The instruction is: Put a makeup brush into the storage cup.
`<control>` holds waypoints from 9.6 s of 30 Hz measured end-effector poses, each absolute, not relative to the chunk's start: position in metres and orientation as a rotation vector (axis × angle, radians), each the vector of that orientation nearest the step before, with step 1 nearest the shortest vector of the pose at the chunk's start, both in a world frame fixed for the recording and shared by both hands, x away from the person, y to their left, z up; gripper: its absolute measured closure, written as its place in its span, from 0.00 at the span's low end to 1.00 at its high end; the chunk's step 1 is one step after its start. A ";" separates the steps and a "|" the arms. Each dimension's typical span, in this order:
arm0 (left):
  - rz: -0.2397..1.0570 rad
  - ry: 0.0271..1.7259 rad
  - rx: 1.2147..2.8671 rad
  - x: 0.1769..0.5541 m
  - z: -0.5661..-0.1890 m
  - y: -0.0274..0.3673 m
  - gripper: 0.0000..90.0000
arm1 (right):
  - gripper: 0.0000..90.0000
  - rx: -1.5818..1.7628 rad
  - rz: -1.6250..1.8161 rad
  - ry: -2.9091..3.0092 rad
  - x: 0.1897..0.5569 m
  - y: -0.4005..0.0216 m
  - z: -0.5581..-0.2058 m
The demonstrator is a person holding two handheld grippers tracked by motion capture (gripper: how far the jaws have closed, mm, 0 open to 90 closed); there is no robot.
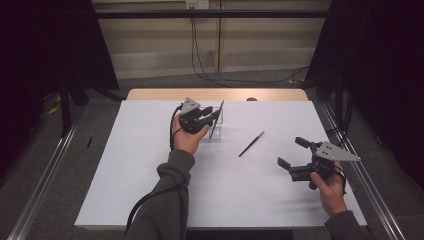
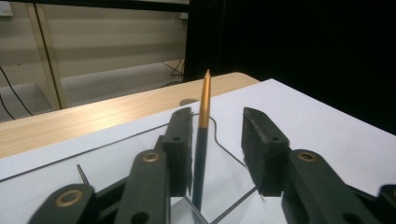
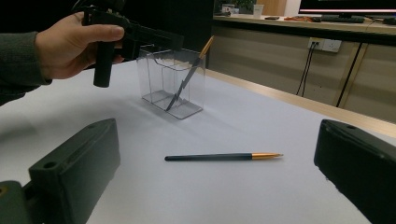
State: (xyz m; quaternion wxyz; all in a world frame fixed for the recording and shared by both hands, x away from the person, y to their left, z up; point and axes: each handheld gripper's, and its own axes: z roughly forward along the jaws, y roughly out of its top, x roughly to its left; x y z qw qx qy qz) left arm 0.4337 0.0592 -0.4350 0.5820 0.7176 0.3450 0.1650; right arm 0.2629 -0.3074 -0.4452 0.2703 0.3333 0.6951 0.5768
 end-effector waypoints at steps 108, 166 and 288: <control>0.325 0.642 1.635 0.374 -0.426 0.143 0.02 | 0.00 0.886 1.531 1.912 0.263 -0.300 -0.448; 0.382 0.634 1.596 0.335 -0.429 0.187 0.02 | 0.00 0.962 1.486 1.962 0.276 -0.288 -0.458; 0.309 0.610 1.588 0.340 -0.434 0.179 0.03 | 0.01 1.202 1.301 1.981 0.374 -0.230 -0.452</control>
